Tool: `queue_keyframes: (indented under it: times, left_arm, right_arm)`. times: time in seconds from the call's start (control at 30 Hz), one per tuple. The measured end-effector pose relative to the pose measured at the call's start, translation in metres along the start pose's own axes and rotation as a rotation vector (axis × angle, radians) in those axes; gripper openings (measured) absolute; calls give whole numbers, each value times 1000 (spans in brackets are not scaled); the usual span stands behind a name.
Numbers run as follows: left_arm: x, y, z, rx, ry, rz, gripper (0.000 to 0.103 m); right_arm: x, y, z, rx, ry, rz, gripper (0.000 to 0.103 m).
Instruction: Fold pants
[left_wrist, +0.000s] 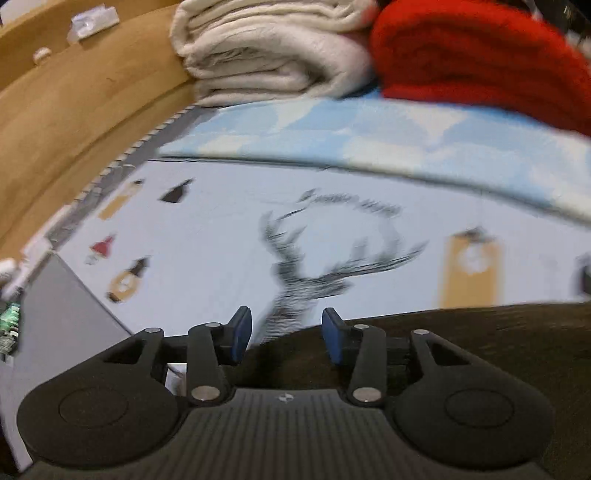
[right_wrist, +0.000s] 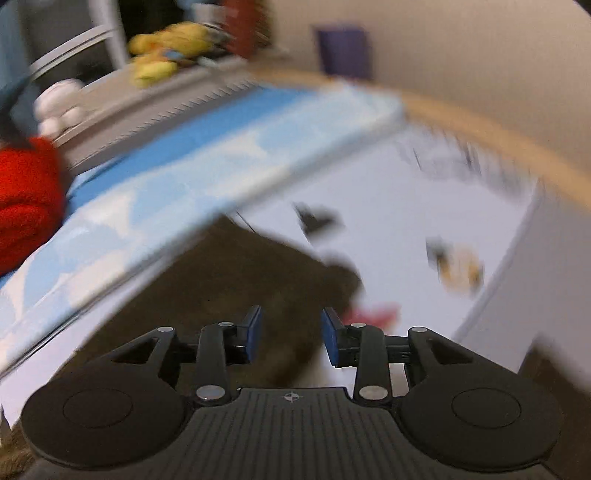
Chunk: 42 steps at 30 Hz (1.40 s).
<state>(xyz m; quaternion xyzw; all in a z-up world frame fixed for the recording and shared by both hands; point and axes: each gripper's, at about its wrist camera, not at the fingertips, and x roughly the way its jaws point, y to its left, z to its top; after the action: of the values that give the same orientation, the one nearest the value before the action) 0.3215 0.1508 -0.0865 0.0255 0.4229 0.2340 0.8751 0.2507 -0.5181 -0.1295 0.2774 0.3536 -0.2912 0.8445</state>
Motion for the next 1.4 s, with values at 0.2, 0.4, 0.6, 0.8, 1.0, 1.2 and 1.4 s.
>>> queue_keyframes:
  times: [0.2,0.4,0.6,0.8,1.0,1.2,1.4]
  left_arm:
    - [-64,-73,-20,205,-15,-574,46]
    - [-89,-145,-64,425,100,-932,46]
    - [-90,-190,-113,703,98,-824,44]
    - [-94,-189,-106,708,26,-782,10]
    - [-110,-172,-102,742,70,-1079,10]
    - [-122,-178,-125,873,97,-1107,12]
    - [-117,-136,-94,768,132,-1149,38]
  right_arm:
    - [40,-31,4,161,28,80,40]
    - [60,-39,12,147,34,115,40]
    - [61,-42,17,113,14,158,10]
    - [22,-30,44,109,-121,253,6]
    - [-15,-59,53,202,-246,-13,5]
    - [16,-133,24,372,-27,-241,7]
    - [-9,-118,38,305,-81,-291,24]
